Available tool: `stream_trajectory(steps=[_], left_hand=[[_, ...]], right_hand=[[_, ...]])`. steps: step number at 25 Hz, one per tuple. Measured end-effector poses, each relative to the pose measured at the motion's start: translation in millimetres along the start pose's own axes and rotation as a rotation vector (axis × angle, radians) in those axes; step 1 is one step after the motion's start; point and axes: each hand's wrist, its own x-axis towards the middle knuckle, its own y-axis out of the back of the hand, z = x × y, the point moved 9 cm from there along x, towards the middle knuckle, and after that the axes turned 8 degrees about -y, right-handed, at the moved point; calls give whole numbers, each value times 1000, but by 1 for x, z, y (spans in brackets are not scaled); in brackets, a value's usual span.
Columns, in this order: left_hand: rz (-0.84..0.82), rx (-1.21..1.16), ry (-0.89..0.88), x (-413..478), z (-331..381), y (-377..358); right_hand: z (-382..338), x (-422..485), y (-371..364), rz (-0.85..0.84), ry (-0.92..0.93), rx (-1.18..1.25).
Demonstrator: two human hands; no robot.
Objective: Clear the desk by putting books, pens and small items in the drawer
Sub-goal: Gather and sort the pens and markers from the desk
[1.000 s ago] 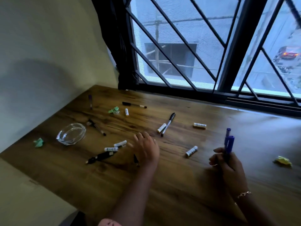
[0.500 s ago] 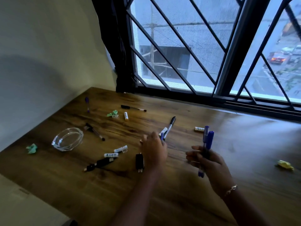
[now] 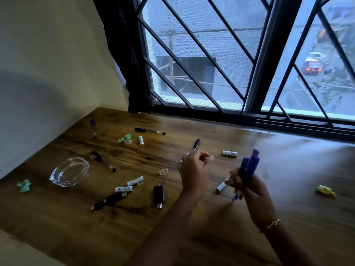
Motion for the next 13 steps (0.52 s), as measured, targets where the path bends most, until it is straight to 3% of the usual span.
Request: stream_trajectory(steps=[3, 6, 13], left_hand=[[-14, 305, 88, 28, -32, 7], [-97, 499, 88, 47, -43, 0], [-124, 598, 43, 66, -42, -35]], right_hand=[[-3, -7, 29, 76, 89, -82], [8, -13, 42, 86, 46, -34], [1, -23, 89, 193, -23, -187]])
